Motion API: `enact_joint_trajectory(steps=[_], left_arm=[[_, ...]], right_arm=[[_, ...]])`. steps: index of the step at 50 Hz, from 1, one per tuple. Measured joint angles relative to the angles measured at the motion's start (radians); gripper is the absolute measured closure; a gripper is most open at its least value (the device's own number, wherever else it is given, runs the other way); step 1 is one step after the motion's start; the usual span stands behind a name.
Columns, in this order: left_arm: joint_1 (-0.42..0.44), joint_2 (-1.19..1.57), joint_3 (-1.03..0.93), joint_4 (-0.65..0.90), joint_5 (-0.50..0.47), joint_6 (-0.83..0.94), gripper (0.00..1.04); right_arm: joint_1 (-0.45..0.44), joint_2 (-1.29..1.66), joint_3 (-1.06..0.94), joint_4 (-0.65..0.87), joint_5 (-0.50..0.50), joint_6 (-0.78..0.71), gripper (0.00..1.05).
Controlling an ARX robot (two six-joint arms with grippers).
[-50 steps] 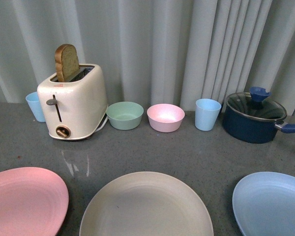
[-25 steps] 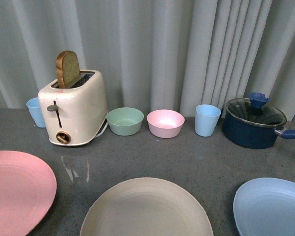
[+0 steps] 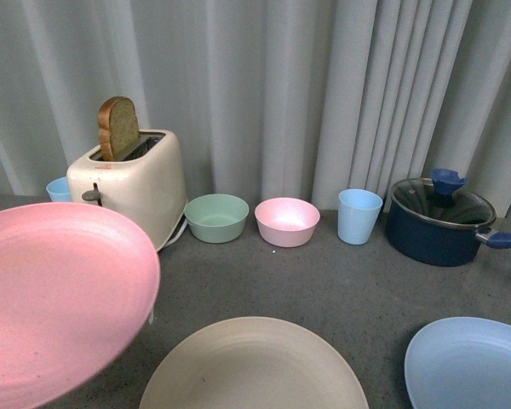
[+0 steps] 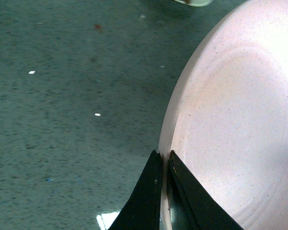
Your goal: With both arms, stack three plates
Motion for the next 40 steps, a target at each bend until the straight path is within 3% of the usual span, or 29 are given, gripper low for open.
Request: enact_joint_trajectory(steps=[19,40], left_arm=[[-0.358,-0.098,-0.181,0.125,-0.069,-0.138,1.02],[-0.534,-0.033,-0.192,0.203,-0.174,-0.273,1.02]], right_arm=[[0.000,0.000,0.000,0.000,0.000,0.000,0.07],[0.000,0.000,0.000,0.000,0.000,0.000,0.07]])
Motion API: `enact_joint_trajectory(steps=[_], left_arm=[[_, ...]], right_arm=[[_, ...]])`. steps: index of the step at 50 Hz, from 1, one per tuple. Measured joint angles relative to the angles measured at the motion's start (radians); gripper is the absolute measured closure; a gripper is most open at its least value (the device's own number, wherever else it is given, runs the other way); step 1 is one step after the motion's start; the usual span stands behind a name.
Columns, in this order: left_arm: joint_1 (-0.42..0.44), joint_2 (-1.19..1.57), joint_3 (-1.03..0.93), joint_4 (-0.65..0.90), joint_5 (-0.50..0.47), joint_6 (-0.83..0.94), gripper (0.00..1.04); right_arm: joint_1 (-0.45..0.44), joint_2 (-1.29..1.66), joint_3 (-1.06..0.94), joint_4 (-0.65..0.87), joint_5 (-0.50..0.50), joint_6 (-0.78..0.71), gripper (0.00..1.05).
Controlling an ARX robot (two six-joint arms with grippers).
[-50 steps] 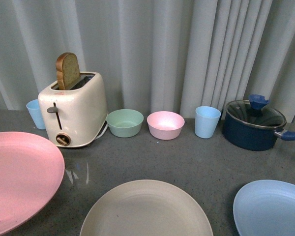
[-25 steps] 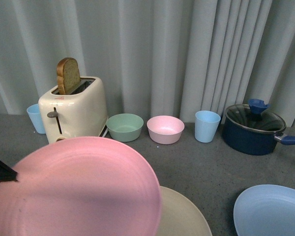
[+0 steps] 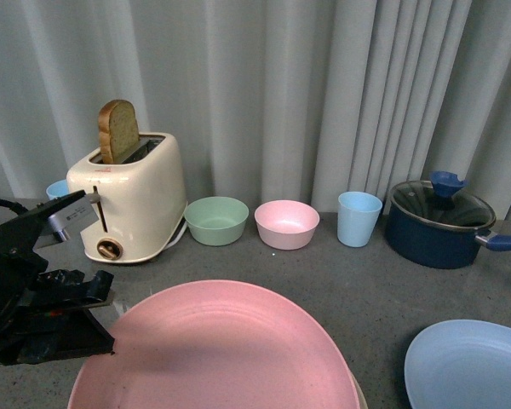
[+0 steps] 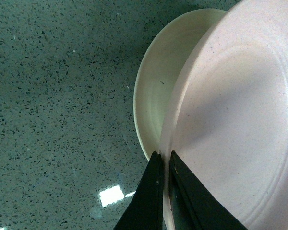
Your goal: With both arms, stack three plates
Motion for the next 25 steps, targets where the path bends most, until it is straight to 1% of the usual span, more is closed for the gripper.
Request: enact_joint_trajectory(steps=[17,21,22,25], left_arm=[[-0.051,0.056,0.023,0.035,-0.029,-0.051,1.02],[-0.062,0.065,0.026,0.045,-0.048,-0.064,1.02],[-0.064,0.066,0.026,0.048,-0.048,-0.070,1.01],[-0.066,0.068,0.026,0.056,-0.043,-0.085,0.93]], right_arm=[[0.000,0.000,0.000,0.000,0.000,0.000,0.07],[0.000,0.000,0.000,0.000,0.000,0.000,0.07],[0.000,0.000,0.000,0.000,0.000,0.000,0.07],[0.000,0.000,0.000,0.000,0.000,0.000,0.07]])
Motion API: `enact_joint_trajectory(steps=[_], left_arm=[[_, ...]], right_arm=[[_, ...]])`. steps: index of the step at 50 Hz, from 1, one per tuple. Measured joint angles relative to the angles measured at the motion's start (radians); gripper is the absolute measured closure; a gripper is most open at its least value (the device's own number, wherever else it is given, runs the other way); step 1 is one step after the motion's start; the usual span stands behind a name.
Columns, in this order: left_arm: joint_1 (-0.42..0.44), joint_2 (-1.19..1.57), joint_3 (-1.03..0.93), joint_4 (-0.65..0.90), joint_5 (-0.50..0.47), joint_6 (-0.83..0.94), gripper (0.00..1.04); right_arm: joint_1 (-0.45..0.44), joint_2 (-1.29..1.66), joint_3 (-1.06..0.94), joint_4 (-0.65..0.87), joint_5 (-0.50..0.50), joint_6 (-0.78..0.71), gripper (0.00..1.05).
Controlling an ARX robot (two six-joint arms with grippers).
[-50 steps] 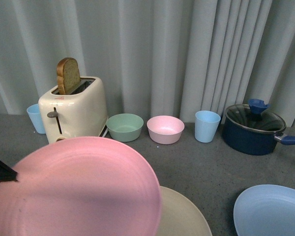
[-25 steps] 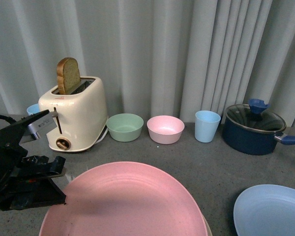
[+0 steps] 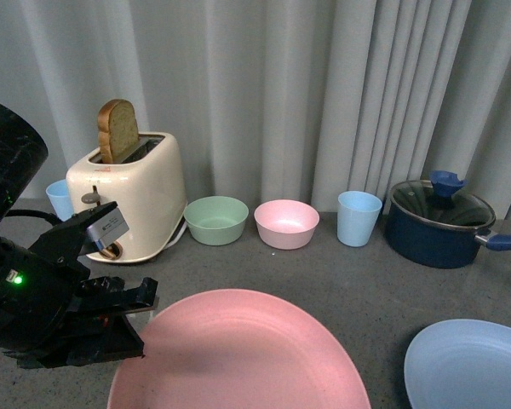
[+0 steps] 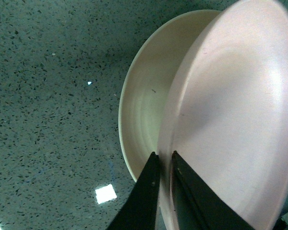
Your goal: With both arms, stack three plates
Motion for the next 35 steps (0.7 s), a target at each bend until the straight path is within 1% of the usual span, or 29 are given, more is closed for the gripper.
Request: enact_joint_trajectory(steps=[6,7,9,12,14,15,18,19,22,24,27,31,32,33,34,35], left_arm=[[0.002,-0.003,0.000,0.019,0.026,-0.027,0.73],[0.003,-0.003,0.000,0.020,0.026,-0.027,0.71],[0.011,-0.007,-0.002,0.022,0.029,-0.031,0.63],[0.040,-0.032,-0.016,0.045,0.055,-0.048,0.46],[0.058,-0.055,-0.032,0.072,0.059,-0.056,0.39],[0.068,-0.071,-0.044,0.092,0.054,-0.056,0.36],[0.096,-0.155,-0.118,0.221,-0.008,-0.035,0.22],[0.099,-0.167,-0.129,0.238,-0.018,-0.031,0.20],[0.110,-0.222,-0.166,0.291,-0.037,-0.014,0.09],[0.111,-0.238,-0.171,0.298,-0.038,-0.006,0.05],[0.112,-0.249,-0.172,0.301,-0.037,0.002,0.08],[0.111,-0.245,-0.177,0.301,-0.037,0.006,0.07],[0.108,-0.239,-0.183,0.312,-0.055,0.013,0.07],[0.094,-0.222,-0.222,0.435,-0.135,0.035,0.12],[0.087,-0.210,-0.278,0.608,-0.237,0.061,0.17],[0.084,-0.200,-0.318,0.718,-0.291,0.071,0.21]], right_arm=[[0.000,0.000,0.000,0.000,0.000,0.000,0.07],[0.000,0.000,0.000,0.000,0.000,0.000,0.07],[0.000,0.000,0.000,0.000,0.000,0.000,0.07],[0.000,0.000,0.000,0.000,0.000,0.000,0.07],[0.000,0.000,0.000,0.000,0.000,0.000,0.07],[0.000,0.000,0.000,0.000,0.000,0.000,0.07],[0.000,0.000,0.000,0.000,0.000,0.000,0.07],[0.000,0.000,0.000,0.000,0.000,0.000,0.07],[0.000,0.000,0.000,0.000,0.000,0.000,0.07],[0.000,0.000,0.000,0.000,0.000,0.000,0.07],[0.000,0.000,0.000,0.000,0.000,0.000,0.07],[0.000,0.000,0.000,0.000,0.000,0.000,0.07],[0.000,0.000,0.000,0.000,0.000,0.000,0.07],[0.000,0.000,0.000,0.000,0.000,0.000,0.07],[0.000,0.000,0.000,0.000,0.000,0.000,0.07],[0.000,0.000,0.000,0.000,0.000,0.000,0.07]])
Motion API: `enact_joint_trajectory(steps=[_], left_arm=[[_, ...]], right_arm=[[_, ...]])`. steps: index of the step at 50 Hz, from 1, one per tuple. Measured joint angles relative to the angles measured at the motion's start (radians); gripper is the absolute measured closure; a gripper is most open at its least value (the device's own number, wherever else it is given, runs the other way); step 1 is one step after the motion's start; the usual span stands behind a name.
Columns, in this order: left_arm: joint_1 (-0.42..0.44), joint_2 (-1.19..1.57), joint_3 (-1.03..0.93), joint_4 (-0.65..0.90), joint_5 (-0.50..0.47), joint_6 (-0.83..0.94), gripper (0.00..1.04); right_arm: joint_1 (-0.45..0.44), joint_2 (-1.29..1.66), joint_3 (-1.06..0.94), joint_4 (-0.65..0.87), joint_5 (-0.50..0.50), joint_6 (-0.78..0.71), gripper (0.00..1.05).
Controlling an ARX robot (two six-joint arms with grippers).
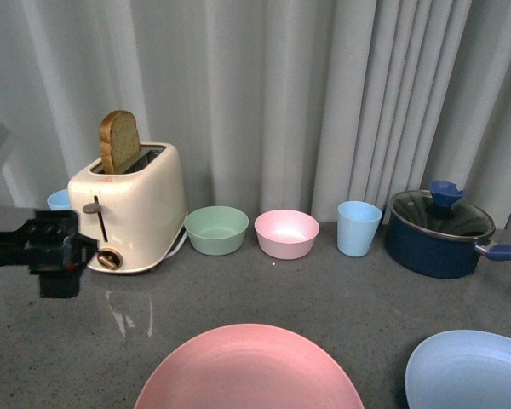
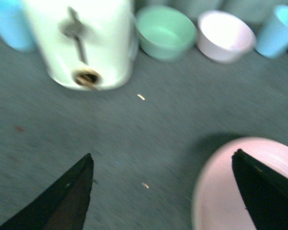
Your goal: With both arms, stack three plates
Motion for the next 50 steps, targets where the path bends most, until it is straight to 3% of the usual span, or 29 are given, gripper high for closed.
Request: enact_joint_trajectory(steps=[2,6,9,23,50], left_arm=[[-0.001,0.017,-0.102,0.250,-0.096,0.024,0.30],[0.009,0.005,-0.207,0.489,-0.129,0.040,0.42],[0.017,-0.034,-0.249,0.577,-0.129,0.045,0.51],[0.075,-0.257,-0.412,0.553,-0.055,0.058,1.01],[0.092,-0.665,-0.558,0.292,-0.053,0.061,1.01]], right_arm=[[0.000,0.000,0.000,0.000,-0.001,0.000,0.07],[0.000,0.000,0.000,0.000,0.000,0.000,0.07],[0.000,0.000,0.000,0.000,0.000,0.000,0.07],[0.000,0.000,0.000,0.000,0.000,0.000,0.07],[0.000,0.000,0.000,0.000,0.000,0.000,0.07]])
